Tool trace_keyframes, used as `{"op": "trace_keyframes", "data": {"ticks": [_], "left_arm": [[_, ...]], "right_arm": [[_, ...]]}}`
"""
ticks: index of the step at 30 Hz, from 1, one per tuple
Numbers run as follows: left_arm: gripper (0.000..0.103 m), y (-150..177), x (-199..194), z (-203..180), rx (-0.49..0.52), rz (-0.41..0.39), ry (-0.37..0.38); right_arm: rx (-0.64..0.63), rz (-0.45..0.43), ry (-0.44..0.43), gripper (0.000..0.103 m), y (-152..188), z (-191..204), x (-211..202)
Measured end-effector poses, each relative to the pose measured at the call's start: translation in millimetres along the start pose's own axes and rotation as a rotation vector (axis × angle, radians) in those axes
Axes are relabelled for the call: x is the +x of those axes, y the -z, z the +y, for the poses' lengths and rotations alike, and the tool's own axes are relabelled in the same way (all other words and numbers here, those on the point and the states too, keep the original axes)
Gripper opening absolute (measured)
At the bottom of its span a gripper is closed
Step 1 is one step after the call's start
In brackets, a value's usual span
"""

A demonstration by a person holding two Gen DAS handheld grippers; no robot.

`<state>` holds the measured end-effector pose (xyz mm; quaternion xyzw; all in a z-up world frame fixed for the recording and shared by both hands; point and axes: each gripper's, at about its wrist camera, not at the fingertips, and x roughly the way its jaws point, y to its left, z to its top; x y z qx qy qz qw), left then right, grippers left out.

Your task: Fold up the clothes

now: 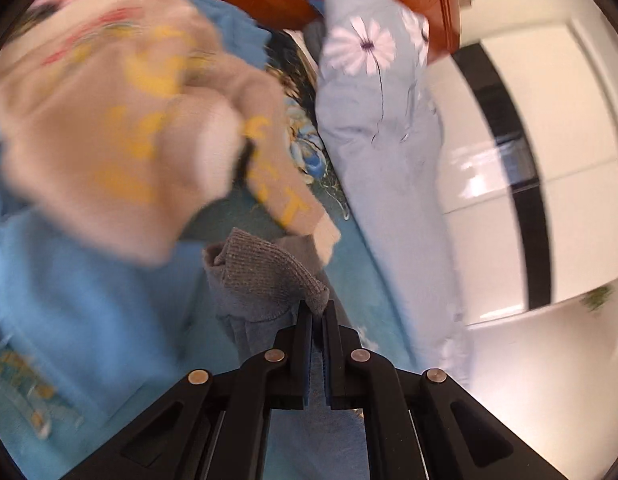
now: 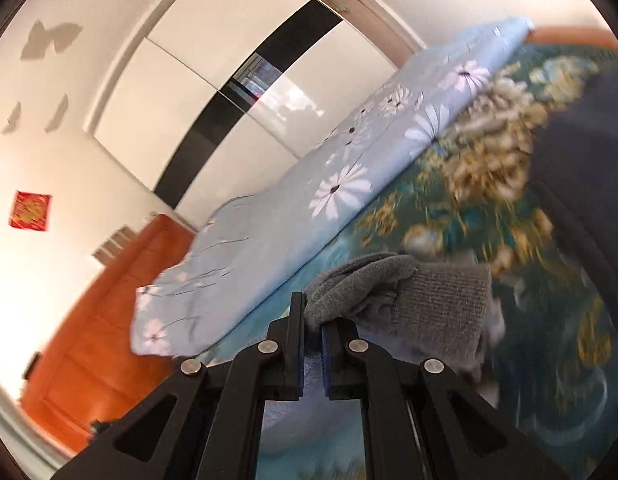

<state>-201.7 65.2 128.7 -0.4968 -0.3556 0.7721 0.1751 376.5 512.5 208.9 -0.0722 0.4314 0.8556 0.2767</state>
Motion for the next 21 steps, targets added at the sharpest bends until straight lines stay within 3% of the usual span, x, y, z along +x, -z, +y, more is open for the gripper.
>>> {"op": "trace_keyframes", "data": {"ticks": [5,9,11,12,17,19,21], "left_arm": [[0.005,-20.5,104.6,-45.1,0.103,0.056,-0.108],[0.007,-25.7,177.2,-42.1,0.148,0.139,-0.149],[0.009,-30.8,198.6,-39.9,0.155,0.171,-0.13],[0.011,-33.2,203.9,-38.7,0.159,0.186,-0.108],[0.055,-38.0,184.3,-38.9,0.229,0.219,0.045],[0.061,-36.3,161.5,-36.7,0.257,0.173,0.041],[0.063,-34.7,138.1,-29.2,0.282,0.098,-0.029]], "right_arm": [[-0.086,0.028,0.165,0.006,-31.5,-13.7,76.9],[-0.051,0.128,0.249,0.007,-40.2,-54.4,145.1],[-0.034,0.175,0.281,0.007,-36.2,-73.6,168.2],[-0.029,0.191,0.295,0.007,-34.0,-82.8,177.6],[-0.054,0.212,0.309,0.007,-28.7,-97.4,192.3],[-0.076,0.22,0.318,0.007,-28.1,-93.2,190.1],[-0.098,0.219,0.319,0.011,-27.3,-83.8,182.9]]}}
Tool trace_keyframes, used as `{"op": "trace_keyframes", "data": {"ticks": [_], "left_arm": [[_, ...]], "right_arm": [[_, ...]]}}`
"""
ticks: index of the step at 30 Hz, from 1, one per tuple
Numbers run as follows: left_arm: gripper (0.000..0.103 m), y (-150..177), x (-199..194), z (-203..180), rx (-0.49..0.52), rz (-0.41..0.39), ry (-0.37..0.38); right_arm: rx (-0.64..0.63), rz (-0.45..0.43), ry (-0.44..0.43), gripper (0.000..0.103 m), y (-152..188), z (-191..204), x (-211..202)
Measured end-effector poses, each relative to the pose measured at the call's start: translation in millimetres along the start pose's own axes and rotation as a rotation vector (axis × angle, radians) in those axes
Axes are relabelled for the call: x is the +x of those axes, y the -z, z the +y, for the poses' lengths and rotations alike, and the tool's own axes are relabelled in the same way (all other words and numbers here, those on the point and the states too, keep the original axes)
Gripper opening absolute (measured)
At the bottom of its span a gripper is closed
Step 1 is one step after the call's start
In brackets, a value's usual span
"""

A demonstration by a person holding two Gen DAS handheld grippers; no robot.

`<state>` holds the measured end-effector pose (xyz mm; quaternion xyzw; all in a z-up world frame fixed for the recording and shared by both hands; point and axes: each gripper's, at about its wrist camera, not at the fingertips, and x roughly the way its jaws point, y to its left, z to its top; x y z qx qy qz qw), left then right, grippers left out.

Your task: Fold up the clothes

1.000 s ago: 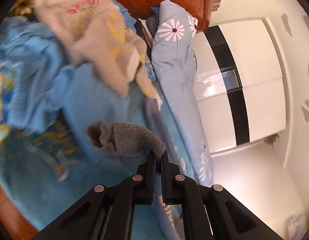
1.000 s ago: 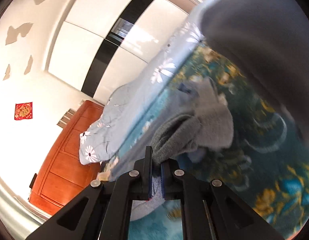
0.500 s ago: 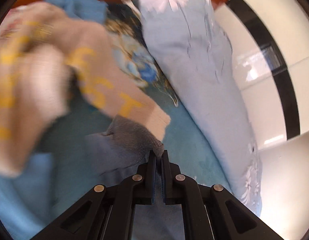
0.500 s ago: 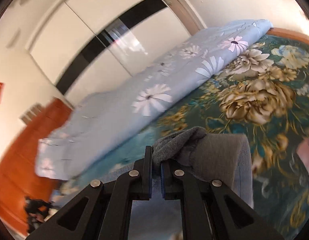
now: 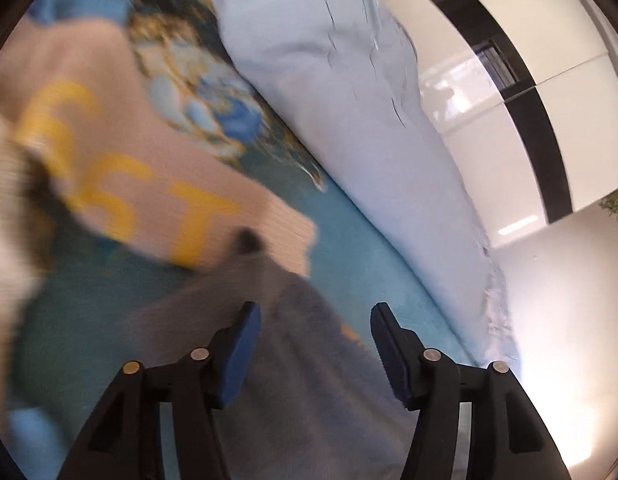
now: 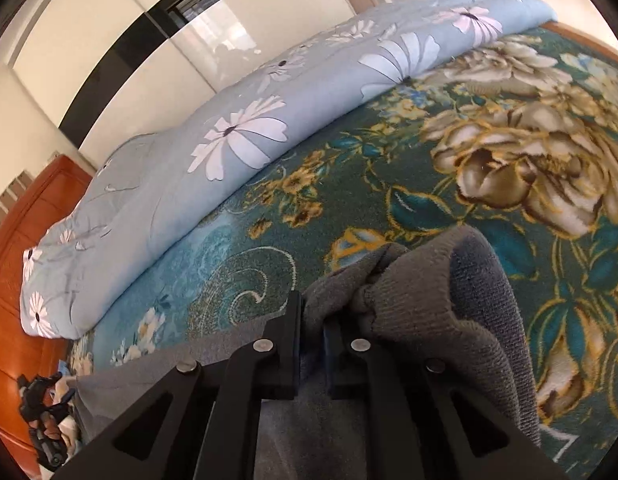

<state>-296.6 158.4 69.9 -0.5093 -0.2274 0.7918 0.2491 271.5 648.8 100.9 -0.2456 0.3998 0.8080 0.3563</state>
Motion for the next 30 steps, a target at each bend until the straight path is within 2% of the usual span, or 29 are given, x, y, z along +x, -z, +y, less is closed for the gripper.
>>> {"op": "trace_keyframes", "data": {"ticks": [1,2,4,6,9,13,16,20,22,25,26,29,30], "left_arm": [[0.065,3.4,-9.6,4.3,0.009,-0.029,-0.046],[0.066,6.6,-15.5,8.9,0.015,-0.045,-0.084],[0.067,11.9,-15.9,21.7,0.015,-0.035,-0.117],[0.067,19.9,-9.8,35.3,-0.019,0.018,-0.105],[0.067,29.6,1.3,50.1,-0.089,0.06,-0.059],[0.067,30.0,8.7,49.3,-0.098,0.005,-0.023],[0.064,27.7,11.8,49.8,-0.12,-0.024,0.0],[0.036,24.2,15.7,55.8,-0.184,-0.032,0.042],[0.026,21.9,22.8,60.2,-0.228,-0.038,0.059],[0.021,22.1,20.7,59.1,-0.274,-0.066,0.065],[0.02,22.3,18.0,57.2,-0.282,-0.076,0.061],[0.018,19.7,-1.3,48.8,-0.283,-0.107,0.064],[0.018,17.5,-13.1,44.3,-0.275,-0.115,0.073]], "right_arm": [[-0.011,-0.012,-0.006,0.02,1.9,4.5,-7.8],[-0.027,-0.033,-0.005,0.039,5.6,8.8,-19.2],[-0.059,-0.075,-0.002,0.054,13.1,17.5,-42.1],[-0.091,-0.116,0.0,0.054,20.8,26.0,-65.0],[-0.075,-0.1,-0.048,0.056,53.4,25.0,-97.8],[0.004,-0.047,-0.037,0.059,97.8,3.0,-117.0],[0.079,0.012,-0.042,0.059,114.9,-19.4,-108.2],[0.234,-0.001,-0.07,0.059,116.0,-47.0,-93.0],[0.312,-0.017,-0.111,0.059,111.9,-55.4,-83.1],[0.37,-0.03,-0.128,0.058,107.3,-58.1,-73.3],[0.372,-0.03,-0.098,0.041,103.5,-56.2,-72.0],[0.353,-0.03,-0.025,0.023,91.3,-47.2,-71.0],[0.31,-0.033,-0.013,0.021,84.0,-39.0,-77.1]]}}
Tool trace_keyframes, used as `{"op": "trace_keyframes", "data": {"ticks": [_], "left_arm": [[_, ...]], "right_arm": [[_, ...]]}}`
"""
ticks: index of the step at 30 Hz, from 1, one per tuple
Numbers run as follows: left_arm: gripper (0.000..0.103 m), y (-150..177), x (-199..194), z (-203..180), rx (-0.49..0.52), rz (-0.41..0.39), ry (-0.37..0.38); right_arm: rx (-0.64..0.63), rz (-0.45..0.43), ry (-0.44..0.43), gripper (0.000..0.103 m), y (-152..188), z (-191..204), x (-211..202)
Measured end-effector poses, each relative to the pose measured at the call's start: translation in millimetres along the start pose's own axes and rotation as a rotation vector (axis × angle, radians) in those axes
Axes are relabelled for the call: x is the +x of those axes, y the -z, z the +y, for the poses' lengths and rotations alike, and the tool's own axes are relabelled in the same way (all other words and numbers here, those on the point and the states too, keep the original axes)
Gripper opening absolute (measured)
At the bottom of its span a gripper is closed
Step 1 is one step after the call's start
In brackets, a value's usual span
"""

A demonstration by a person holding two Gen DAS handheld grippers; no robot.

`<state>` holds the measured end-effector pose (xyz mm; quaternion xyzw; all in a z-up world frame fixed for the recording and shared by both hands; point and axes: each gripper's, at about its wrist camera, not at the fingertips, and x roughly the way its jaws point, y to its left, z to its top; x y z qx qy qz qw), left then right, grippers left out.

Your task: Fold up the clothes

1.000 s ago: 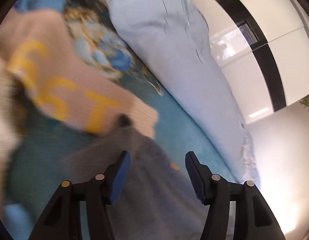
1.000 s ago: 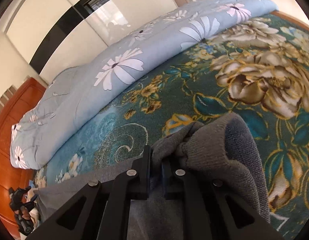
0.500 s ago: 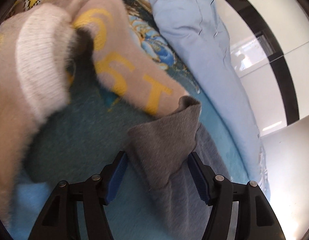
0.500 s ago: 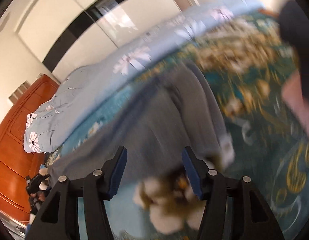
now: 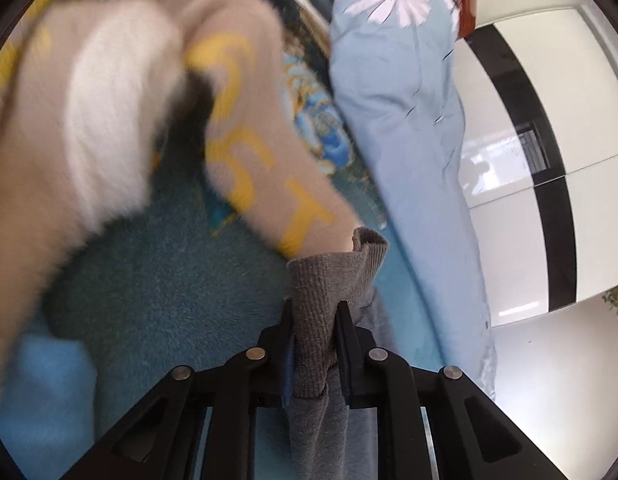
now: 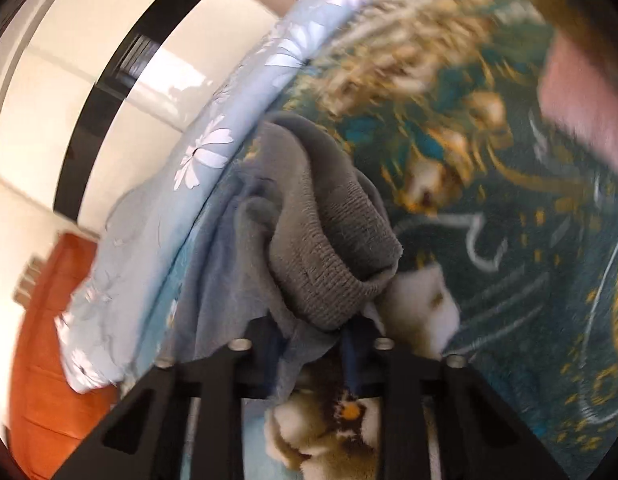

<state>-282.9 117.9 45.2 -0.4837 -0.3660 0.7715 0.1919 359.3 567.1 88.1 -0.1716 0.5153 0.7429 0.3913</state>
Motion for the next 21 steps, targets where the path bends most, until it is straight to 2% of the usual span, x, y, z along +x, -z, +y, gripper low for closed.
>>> {"op": "trace_keyframes", "data": {"ticks": [4,7,9,13,16,18,21], "left_arm": [[0.017,-4.0,-59.6,-23.8,0.104,-0.027,0.061],[0.017,2.9,-106.6,-21.4,0.239,-0.077,0.02],[0.017,7.9,-124.1,0.2,0.247,-0.063,-0.013],[0.017,21.9,-126.3,51.3,0.192,0.024,-0.118],[0.017,28.5,-130.4,66.8,0.152,0.022,-0.14],[0.017,34.9,-140.4,51.1,0.188,-0.013,-0.154],[0.018,54.2,-154.7,-5.9,0.384,-0.09,-0.199]], "right_arm": [[-0.168,-0.033,-0.026,0.018,-16.6,39.3,-37.5],[-0.256,-0.011,0.0,0.018,-2.8,43.0,-57.3],[-0.253,0.036,0.006,0.018,11.6,16.5,-66.0],[-0.245,0.147,0.057,0.019,39.6,-24.1,-53.3],[-0.296,0.146,0.093,0.02,51.8,-16.3,-54.6],[-0.326,0.128,0.106,0.022,54.3,-7.0,-58.9],[-0.401,0.071,0.167,0.047,61.7,7.3,-71.9]]}}
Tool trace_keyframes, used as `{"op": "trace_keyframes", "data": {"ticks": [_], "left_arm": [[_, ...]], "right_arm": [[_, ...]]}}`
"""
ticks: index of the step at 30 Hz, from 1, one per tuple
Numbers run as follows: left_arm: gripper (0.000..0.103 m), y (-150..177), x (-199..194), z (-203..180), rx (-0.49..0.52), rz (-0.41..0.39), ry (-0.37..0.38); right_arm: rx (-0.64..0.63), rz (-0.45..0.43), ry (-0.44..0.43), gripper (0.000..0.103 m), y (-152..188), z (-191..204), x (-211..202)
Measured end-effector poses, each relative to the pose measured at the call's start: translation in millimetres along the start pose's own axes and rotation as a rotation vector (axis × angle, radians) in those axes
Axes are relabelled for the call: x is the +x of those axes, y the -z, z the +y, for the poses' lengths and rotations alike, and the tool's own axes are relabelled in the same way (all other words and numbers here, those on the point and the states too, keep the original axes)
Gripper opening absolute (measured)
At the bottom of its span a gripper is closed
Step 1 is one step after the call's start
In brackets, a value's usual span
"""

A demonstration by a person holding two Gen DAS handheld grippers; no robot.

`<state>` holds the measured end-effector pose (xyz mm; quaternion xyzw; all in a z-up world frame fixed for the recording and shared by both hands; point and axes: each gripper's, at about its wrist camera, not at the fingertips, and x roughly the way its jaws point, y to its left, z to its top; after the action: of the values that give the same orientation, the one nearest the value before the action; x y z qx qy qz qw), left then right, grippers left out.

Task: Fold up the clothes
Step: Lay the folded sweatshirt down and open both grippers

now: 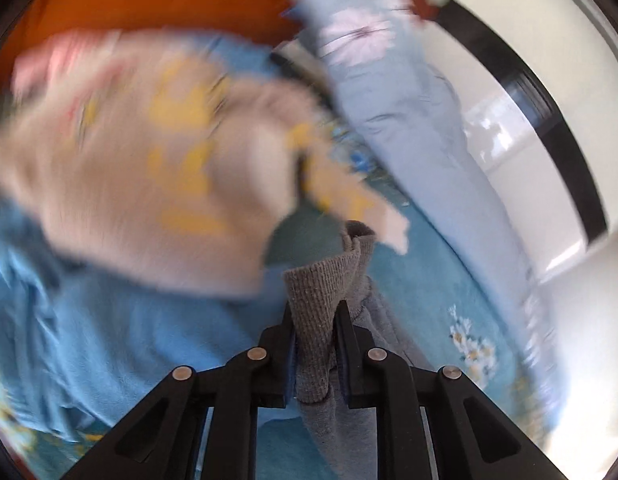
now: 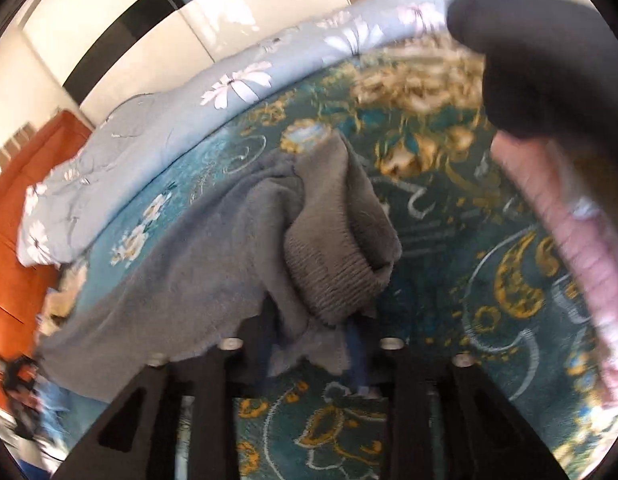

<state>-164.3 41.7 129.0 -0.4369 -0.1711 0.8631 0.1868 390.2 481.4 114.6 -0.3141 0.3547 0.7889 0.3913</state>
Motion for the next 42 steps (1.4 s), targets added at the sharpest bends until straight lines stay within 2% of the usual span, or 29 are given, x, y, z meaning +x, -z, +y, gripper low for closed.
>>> {"op": "trace_keyframes", "data": {"ticks": [1,3,5,9,12,14,17,20,22,25,27,28,30,32,33,34,35,37,39,42], "left_arm": [[0.018,3.1,-11.6,-24.4,0.071,-0.032,0.005],[0.018,10.7,-32.8,-72.6,0.202,-0.087,0.021],[0.018,30.0,-47.3,-121.8,0.298,-0.107,0.064],[0.018,96.4,-57.2,-218.7,0.498,-0.101,0.185],[0.018,158.2,-42.5,-267.0,0.561,-0.038,0.247],[0.018,202.6,-25.9,-291.5,0.602,-0.002,0.237],[0.018,267.3,1.3,-309.3,0.662,0.096,0.203],[0.018,306.1,22.4,-313.4,0.712,0.177,0.165],[0.018,321.5,23.0,-309.5,0.729,0.188,0.155],[0.02,334.6,18.1,-302.6,0.739,0.211,0.166],[0.027,335.4,11.8,-303.6,0.748,0.22,0.2],[0.034,335.8,7.9,-304.0,0.748,0.233,0.236],[0.037,333.8,-8.6,-302.1,0.743,0.26,0.335],[0.039,328.3,-26.1,-295.8,0.728,0.231,0.411],[0.042,321.9,-32.1,-291.1,0.708,0.201,0.425],[0.049,313.6,-31.9,-286.5,0.675,0.177,0.405],[0.05,303.1,-27.3,-281.5,0.629,0.165,0.367],[0.05,283.3,-9.6,-272.9,0.53,0.193,0.296],[0.05,265.7,5.4,-260.1,0.414,0.241,0.274],[0.05,253.4,2.7,-231.7,0.306,0.237,0.276]], "right_arm": [[-0.025,-0.02,0.035,0.058,1.7,4.7,-5.6],[-0.047,-0.083,0.131,0.059,12.0,13.1,-18.0],[-0.032,-0.133,0.168,0.059,18.0,18.4,-29.5],[0.002,-0.194,0.182,0.059,19.8,22.1,-42.7],[-0.002,-0.215,0.2,0.06,22.1,14.8,-48.9],[0.025,-0.191,0.204,0.06,25.5,6.6,-45.2],[0.057,-0.156,0.201,0.06,31.6,-5.5,-39.1],[0.043,-0.133,0.208,0.06,39.5,-11.2,-32.4],[0.039,-0.109,0.199,0.06,44.1,-13.5,-25.3],[0.042,-0.093,0.187,0.06,51.2,-15.1,-18.5],[0.052,-0.079,0.172,0.06,54.5,-16.7,-15.1],[0.056,-0.075,0.166,0.06,55.7,-17.1,-14.1],[0.065,-0.065,0.155,0.06,57.9,-18.0,-12.3],[0.094,-0.064,0.155,0.06,59.7,-23.2,-14.2],[0.11,-0.066,0.15,0.06,60.1,-26.1,-15.6],[0.115,-0.069,0.144,0.06,60.4,-28.0,-16.9],[0.113,-0.073,0.148,0.06,60.7,-29.1,-19.4],[0.111,-0.076,0.147,0.06,60.8,-26.1,-22.4],[0.111,-0.079,0.13,0.06,59.9,-21.5,-24.7],[0.05,-0.128,-0.017,0.06,54.3,7.6,-35.8]]}}
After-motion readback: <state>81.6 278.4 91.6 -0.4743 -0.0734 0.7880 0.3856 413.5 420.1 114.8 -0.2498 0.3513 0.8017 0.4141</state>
